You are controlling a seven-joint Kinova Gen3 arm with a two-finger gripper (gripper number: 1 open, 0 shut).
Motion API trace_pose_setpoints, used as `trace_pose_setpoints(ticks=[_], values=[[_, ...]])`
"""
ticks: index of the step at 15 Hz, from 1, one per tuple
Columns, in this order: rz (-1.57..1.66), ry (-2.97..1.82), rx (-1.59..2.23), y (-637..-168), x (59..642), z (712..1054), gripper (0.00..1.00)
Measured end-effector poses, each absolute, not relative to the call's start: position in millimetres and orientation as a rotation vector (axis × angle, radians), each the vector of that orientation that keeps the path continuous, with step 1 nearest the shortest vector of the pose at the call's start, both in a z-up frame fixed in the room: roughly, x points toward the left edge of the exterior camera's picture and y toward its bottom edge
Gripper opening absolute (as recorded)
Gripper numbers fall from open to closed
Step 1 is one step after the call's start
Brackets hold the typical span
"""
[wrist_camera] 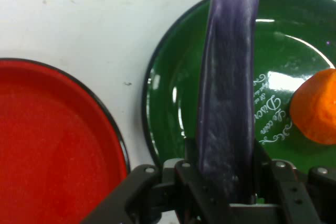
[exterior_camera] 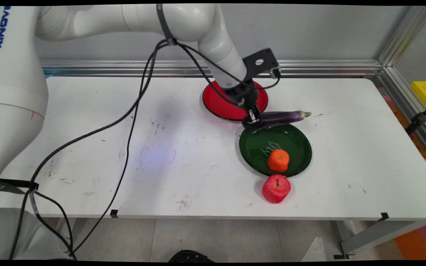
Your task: Place the picked object on the green plate
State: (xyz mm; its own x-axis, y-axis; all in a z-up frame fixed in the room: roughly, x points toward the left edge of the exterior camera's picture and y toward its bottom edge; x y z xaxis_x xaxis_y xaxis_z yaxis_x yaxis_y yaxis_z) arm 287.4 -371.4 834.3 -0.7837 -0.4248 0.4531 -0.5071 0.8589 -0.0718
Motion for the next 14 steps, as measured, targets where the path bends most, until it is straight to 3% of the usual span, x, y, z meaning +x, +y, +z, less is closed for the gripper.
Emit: trace_pose_setpoints(ticks=[14], values=[[0.256, -2.590, 0.718, -364, 267, 784, 0.00]])
